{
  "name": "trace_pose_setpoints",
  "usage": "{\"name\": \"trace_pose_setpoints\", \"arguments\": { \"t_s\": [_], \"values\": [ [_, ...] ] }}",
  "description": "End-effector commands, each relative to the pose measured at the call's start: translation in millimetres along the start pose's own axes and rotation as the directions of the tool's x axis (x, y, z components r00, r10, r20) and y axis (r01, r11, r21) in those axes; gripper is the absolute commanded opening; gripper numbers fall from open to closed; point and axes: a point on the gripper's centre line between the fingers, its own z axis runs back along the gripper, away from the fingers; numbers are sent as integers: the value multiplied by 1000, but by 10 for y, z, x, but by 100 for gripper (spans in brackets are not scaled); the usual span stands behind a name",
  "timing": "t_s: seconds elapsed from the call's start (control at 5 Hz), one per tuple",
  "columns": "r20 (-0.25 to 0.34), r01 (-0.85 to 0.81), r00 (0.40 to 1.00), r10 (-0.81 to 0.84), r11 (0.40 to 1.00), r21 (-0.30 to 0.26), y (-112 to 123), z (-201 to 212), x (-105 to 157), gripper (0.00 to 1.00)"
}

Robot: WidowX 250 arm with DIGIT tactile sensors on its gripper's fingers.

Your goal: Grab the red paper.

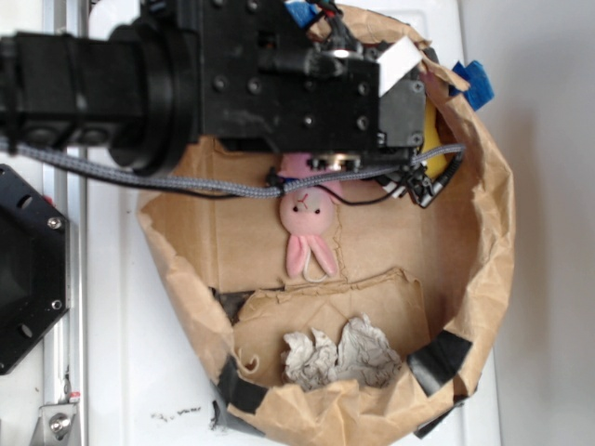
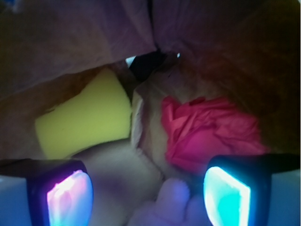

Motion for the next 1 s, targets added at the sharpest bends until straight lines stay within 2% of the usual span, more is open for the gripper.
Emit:
{"name": "trace_pose_setpoints", "arguments": {
  "t_s": [0.0,0.2,0.4,0.8],
  "values": [
    [113,-8,993,10,1000,-12,258,255,260,100],
    [108,14,994,-13,1000,-8,291,241,297,100],
    [57,70,996,-70,998,10,250,182,304,100],
    [57,70,996,-70,998,10,250,182,304,100]
  ]
}}
